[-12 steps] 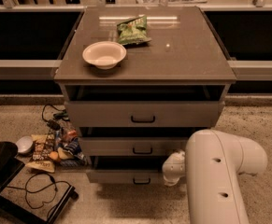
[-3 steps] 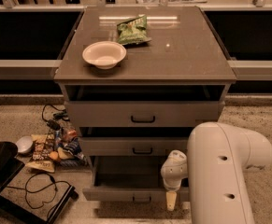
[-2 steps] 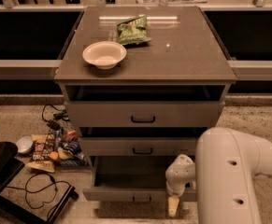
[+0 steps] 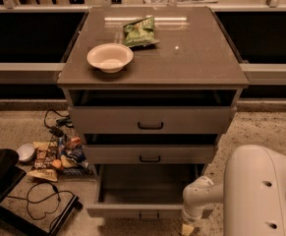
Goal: Open bottom drawer
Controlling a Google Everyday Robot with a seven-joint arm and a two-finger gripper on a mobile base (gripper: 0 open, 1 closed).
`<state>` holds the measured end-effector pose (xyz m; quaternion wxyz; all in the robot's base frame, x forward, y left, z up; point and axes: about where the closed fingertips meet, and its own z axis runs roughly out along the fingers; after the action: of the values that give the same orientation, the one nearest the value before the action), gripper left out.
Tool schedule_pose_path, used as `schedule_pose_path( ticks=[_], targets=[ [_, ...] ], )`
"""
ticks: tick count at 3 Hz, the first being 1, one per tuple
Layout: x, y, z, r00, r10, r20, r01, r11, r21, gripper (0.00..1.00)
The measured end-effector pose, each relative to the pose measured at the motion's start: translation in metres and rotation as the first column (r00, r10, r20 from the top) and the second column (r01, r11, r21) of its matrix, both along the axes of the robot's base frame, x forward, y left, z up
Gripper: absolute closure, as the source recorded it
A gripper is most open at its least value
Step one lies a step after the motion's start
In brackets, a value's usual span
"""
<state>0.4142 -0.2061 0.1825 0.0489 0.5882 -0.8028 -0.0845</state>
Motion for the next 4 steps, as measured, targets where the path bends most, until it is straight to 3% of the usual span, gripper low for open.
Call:
schedule_pose_path(
  ticks=[1,2,4],
  targets=[
    [0.0001,0.0000,0.0048,1.0000,0.000,0.000,0.000,1.000,0.000,0.72],
    [0.0001,0.0000,0.0076,1.0000,0.000,0.000,0.000,1.000,0.000,0.72],
    [-0.0035,0.0003,0.0053,1.0000,0.000,-0.006,0.000,1.000,0.001,0.26]
  ],
)
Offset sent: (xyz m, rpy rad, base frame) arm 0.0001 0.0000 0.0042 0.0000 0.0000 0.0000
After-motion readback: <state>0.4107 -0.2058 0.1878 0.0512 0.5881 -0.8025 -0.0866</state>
